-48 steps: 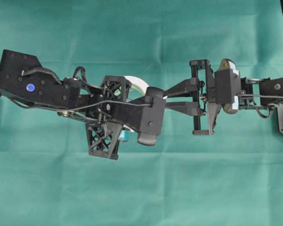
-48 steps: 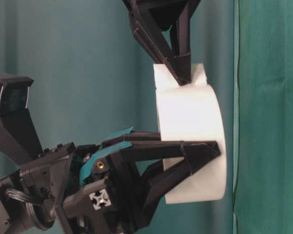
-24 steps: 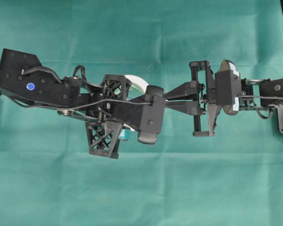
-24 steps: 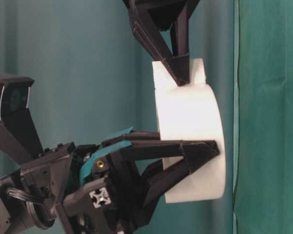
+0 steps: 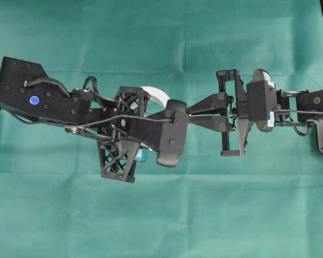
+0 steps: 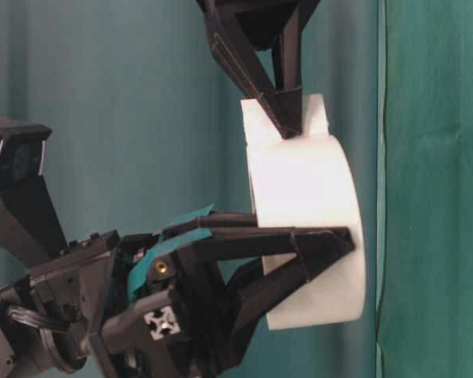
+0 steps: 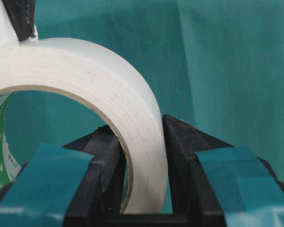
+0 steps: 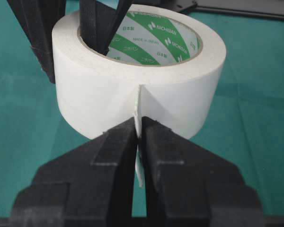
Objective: Peel off the duct tape with your right arm.
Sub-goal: 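Close the right gripper on the tape's free end, then pull the left gripper with the roll down-left, away from the right gripper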
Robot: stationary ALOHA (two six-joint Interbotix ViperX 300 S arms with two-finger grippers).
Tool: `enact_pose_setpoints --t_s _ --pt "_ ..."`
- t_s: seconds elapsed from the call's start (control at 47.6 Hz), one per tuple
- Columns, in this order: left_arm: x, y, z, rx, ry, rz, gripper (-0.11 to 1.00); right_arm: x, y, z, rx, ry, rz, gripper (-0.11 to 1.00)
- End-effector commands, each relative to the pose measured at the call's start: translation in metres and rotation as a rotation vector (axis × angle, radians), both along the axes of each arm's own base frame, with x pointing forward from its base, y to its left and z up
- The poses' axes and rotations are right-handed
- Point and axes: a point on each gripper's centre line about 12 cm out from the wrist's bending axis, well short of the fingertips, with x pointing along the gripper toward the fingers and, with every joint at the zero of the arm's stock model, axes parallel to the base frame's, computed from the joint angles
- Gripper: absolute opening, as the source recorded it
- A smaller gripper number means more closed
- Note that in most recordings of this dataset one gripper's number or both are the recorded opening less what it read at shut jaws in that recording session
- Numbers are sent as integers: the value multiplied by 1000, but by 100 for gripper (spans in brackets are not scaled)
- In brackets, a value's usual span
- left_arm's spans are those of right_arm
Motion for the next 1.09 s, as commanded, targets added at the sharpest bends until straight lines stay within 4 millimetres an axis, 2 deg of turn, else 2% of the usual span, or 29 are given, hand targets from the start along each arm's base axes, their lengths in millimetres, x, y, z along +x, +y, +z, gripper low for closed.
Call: enact_pose_setpoints --t_s 0.0,0.63,0.882,1.071 --pt "-1 -11 17 -6 -46 -28 20 -1 -8 7 0 -29 -26 -9" --pt "-10 -63 16 -7 -32 -154 20 -2 -30 3 -1 -25 -93 -9" --pt "-6 -80 19 -6 -55 -198 20 0 -37 0 -1 -18 -113 -9" --pt "1 -100 24 24 -96 -296 20 3 -47 -3 -4 -7 -138 -9"
